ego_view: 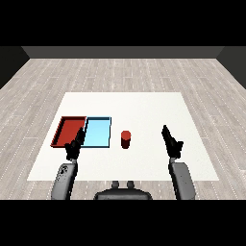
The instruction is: Pick the red can and put it in the red box
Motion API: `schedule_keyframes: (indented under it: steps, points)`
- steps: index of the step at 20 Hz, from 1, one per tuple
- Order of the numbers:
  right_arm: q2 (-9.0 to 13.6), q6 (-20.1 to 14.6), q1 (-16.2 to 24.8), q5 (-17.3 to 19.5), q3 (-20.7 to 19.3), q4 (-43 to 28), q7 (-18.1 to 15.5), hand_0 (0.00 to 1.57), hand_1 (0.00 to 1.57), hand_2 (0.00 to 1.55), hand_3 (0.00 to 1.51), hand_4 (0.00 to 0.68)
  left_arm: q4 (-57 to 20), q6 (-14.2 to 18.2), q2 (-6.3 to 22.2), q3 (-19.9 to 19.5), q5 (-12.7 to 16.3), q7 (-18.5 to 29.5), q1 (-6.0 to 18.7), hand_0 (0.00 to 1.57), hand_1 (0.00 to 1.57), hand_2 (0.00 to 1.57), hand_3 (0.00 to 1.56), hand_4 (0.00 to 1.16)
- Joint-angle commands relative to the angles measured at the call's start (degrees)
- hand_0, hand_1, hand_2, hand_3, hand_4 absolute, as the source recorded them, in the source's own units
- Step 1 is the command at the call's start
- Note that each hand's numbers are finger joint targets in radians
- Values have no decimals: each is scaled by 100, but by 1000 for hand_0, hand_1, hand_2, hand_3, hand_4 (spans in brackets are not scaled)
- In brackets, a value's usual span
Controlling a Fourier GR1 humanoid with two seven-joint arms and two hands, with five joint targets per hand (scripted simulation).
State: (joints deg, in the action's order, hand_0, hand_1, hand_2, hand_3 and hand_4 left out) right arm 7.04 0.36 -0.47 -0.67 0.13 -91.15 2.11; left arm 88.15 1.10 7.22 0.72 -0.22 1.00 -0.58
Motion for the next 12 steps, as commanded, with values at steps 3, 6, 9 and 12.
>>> schedule_keyframes:
  steps: [3,6,9,12]
  points:
    - [-149,61,478,64,1,-414,-150,0,0,0,0,0,103,-147,-115,-54,-17,22,39,0,0,0,0,0]
    - [-151,121,1035,-35,-34,-842,-420,0,0,0,0,0,-56,-347,-72,-184,187,282,62,0,0,0,0,0]
    - [-371,371,480,-321,77,-913,-1493,0,0,0,0,0,793,-266,-349,-290,455,1659,353,0,0,0,0,0]
    - [-256,775,1289,-449,128,-1168,-2022,0,0,0,0,0,868,-644,-179,-408,702,1971,-45,0,0,0,0,0]
